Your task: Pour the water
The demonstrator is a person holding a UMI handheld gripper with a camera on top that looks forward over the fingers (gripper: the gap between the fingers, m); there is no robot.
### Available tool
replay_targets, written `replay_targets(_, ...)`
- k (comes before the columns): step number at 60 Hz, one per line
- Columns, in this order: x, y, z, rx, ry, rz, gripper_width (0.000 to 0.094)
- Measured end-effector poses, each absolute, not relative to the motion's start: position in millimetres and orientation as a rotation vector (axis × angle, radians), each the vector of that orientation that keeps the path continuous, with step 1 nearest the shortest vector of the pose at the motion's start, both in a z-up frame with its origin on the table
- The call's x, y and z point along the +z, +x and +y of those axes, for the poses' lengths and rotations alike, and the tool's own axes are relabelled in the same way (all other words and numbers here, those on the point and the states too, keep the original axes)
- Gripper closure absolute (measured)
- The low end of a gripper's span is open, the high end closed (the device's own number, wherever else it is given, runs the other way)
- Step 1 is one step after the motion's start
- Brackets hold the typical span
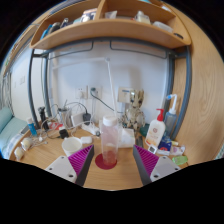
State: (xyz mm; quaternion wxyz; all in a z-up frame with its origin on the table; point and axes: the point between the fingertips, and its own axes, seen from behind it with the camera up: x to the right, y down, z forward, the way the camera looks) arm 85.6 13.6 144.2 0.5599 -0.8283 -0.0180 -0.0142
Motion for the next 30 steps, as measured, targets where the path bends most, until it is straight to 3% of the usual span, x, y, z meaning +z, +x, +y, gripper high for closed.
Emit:
replay_targets(8, 217.2, 66.3, -21.6, -0.045, -1.873, -0.046, 0.0138)
replay_targets(16, 268.8, 50.0, -47.6, -0.033, -1.805, -0.029, 0.0128)
replay_targets(30, 297.5, 59.6, -77.8, -0.113, -1.757, 0.009, 0.0123)
